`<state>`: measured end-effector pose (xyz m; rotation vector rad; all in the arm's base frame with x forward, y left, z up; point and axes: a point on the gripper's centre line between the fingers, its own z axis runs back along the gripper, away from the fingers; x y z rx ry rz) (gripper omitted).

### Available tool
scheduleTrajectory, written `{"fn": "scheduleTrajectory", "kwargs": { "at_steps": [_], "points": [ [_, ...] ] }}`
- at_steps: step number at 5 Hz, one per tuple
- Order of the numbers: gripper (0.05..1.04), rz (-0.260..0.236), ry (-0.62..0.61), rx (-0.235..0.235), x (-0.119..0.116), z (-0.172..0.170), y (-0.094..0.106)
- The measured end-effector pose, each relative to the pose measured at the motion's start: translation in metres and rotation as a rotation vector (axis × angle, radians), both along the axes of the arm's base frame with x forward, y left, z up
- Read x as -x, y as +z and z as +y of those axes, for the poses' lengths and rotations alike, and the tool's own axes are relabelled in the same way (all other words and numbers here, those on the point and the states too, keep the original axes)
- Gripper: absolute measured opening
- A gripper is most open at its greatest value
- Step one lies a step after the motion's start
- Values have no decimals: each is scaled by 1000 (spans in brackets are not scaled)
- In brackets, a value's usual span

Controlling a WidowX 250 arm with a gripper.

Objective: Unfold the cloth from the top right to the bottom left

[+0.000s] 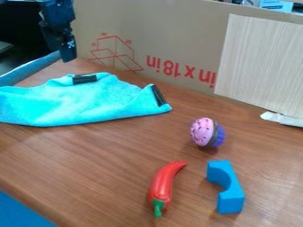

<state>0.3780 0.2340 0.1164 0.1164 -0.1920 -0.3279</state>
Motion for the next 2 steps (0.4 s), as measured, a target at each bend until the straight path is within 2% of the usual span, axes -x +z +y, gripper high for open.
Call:
{"fn": "scheduleTrajectory", "kwargs": {
  "at_steps": [1,2],
  "points": [
    [1000,-9,-45,21,-10,0,-7],
    [1000,-17,-77,20,-18,3,-12]
  ]
}}
